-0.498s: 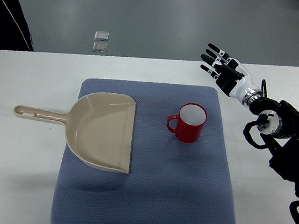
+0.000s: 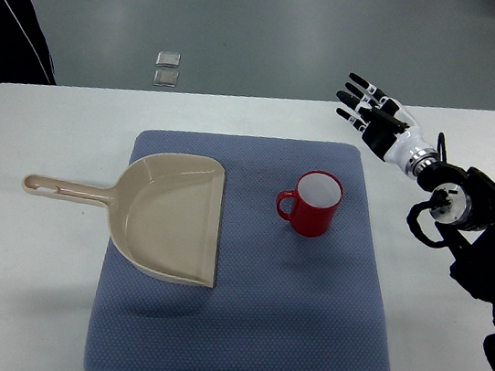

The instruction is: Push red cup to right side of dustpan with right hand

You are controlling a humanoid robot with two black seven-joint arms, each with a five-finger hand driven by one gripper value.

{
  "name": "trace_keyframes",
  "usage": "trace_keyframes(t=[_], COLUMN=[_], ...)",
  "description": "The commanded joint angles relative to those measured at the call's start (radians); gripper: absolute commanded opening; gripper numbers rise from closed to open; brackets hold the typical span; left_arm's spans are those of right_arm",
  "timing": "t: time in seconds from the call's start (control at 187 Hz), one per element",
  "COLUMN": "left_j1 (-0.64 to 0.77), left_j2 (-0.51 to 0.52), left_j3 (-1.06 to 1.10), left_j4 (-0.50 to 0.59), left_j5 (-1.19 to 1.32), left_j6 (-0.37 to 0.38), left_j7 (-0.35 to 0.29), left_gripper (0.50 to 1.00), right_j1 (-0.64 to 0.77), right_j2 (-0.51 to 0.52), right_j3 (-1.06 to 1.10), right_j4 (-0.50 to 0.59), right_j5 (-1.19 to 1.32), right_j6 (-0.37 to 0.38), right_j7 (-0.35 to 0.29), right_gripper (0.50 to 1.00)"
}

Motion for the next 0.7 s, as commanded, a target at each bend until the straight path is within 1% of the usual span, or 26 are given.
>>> trace_keyframes(t=[0.0, 0.155, 0.273, 0.338, 0.456, 0.563, 0.697], left_j1=[-0.004, -0.004, -0.004, -0.004, -0.004, -0.004, -0.004], left_j2=[0.000, 0.000, 0.000, 0.000, 0.000, 0.000, 0.000], left_j3=[0.001, -0.001, -0.001, 0.001, 0.001, -0.001, -0.001], left_j4=[-0.001, -0.010, -0.008, -0.004, -0.001, -0.004, -0.008], left_j5=[0.000, 0.000, 0.000, 0.000, 0.000, 0.000, 0.000], left_j6=[0.002, 0.002, 0.002, 0.002, 0.002, 0.004, 0.002], left_j7=[0.000, 0.000, 0.000, 0.000, 0.000, 0.000, 0.000], left_gripper=[1.000, 1.000, 1.000, 1.000, 1.000, 1.000, 1.000], right_j1=[-0.003, -0.014, -0.021, -0.023, -0.040, -0.060, -0.080], right_j2=[-0.012, -0.047, -0.093, -0.115, -0.170, -0.214, -0.257], right_j3=[-0.002, -0.005, -0.007, -0.007, -0.008, -0.007, -0.007], right_j4=[0.002, 0.004, 0.005, 0.005, 0.009, 0.009, 0.009], right_j5=[-0.006, -0.017, -0.026, -0.043, -0.067, -0.116, -0.205], right_j6=[0.022, 0.105, 0.177, 0.223, 0.319, 0.319, 0.319], right_j7=[0.000, 0.002, 0.002, 0.003, 0.026, 0.045, 0.123], right_gripper=[0.934, 0.934, 0.934, 0.934, 0.934, 0.934, 0.934])
